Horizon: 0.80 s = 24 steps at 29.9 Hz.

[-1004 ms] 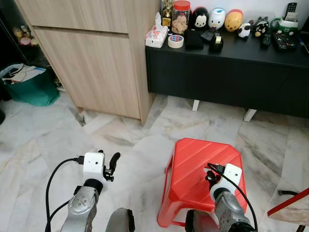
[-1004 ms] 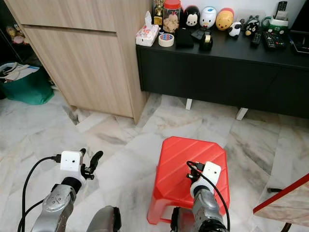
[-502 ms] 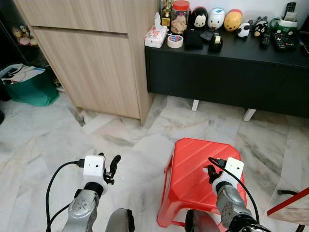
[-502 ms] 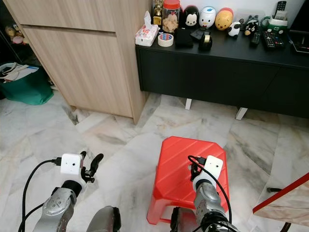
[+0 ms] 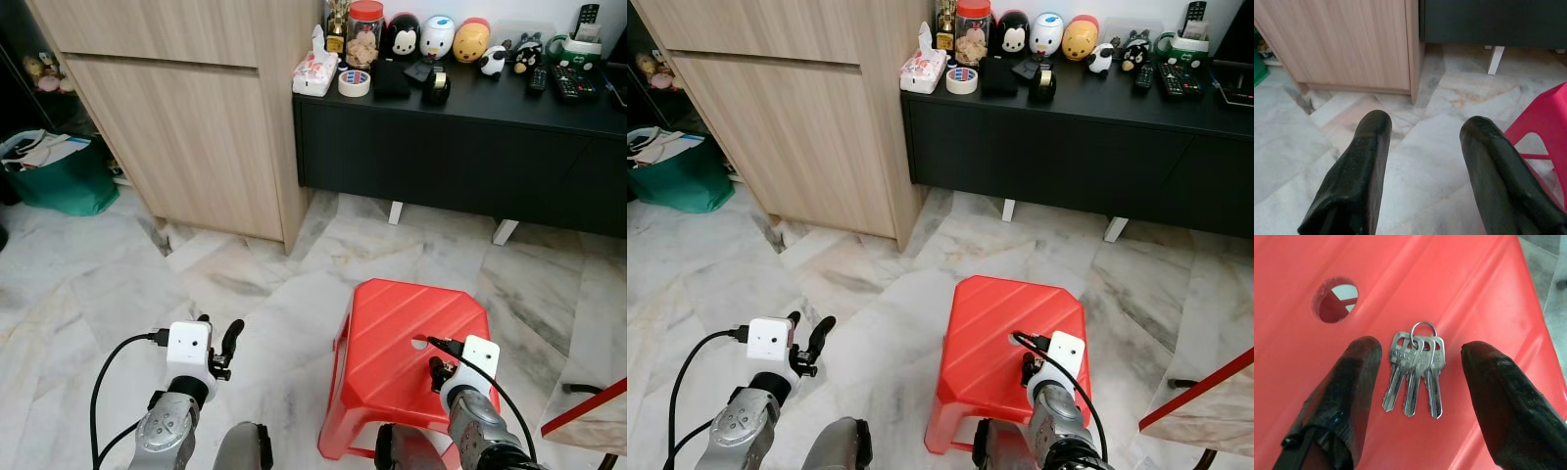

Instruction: Hang keys on a hook

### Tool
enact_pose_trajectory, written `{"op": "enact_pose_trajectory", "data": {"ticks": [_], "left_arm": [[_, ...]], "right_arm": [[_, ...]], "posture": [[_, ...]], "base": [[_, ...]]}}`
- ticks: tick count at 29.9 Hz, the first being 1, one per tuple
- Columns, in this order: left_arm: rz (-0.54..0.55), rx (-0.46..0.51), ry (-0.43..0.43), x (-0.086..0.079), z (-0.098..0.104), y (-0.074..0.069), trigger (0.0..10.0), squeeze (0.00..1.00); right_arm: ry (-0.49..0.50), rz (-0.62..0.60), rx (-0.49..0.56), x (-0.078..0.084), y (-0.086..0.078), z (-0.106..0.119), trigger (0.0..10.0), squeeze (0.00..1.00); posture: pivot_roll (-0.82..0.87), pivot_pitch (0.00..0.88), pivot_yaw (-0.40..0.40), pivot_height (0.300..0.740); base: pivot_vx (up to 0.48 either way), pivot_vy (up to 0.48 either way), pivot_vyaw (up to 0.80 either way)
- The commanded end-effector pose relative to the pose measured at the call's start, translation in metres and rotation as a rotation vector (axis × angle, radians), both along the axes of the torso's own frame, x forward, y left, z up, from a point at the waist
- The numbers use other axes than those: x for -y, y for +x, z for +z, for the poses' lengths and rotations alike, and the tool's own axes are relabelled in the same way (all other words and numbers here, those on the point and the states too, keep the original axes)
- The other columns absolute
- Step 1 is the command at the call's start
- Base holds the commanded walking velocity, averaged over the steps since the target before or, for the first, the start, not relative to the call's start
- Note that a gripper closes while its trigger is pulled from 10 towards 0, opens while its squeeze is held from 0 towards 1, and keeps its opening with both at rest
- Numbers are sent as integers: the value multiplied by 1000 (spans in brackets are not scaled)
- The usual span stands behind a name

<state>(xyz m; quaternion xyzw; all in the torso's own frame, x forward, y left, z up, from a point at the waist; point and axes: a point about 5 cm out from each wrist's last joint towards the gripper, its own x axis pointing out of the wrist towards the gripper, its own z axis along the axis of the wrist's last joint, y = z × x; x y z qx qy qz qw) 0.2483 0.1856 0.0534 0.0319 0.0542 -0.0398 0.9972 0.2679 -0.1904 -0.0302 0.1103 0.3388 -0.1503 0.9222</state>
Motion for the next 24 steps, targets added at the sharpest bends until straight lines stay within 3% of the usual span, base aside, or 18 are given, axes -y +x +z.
{"op": "enact_pose_trajectory", "data": {"ticks": [1, 18, 19, 20, 21, 24], "left_arm": [[-4, -26, 9, 2, -3, -6, 10000, 0], [-4, -52, 13, 2, -3, -20, 10000, 0], [-4, -55, 12, 2, -4, -21, 10000, 0], [-4, -56, 12, 2, -4, -21, 10000, 0], [-5, -57, 11, 2, -4, -21, 10000, 0], [-6, -60, 12, 2, -4, -21, 10000, 0]], "right_arm": [[13, -10, -15, 1, 0, -1, 10000, 0], [58, 1, -77, -7, -15, -13, 10000, 0], [63, 5, -77, -8, -15, -14, 4745, 0], [66, 6, -76, -9, -15, -14, 4745, 0], [73, 10, -71, -10, -15, -14, 0, 0], [100, 31, -56, -14, -14, -14, 0, 0]], "posture": [[90, 174, -2, 630], [104, 230, 2, 630], [104, 230, 2, 630], [104, 231, 3, 630], [104, 231, 4, 630], [104, 233, 5, 630]], "base": [[0, 0, 0], [0, 0, 0], [0, 0, 0], [0, 0, 0], [0, 0, 0], [0, 0, 0]]}}
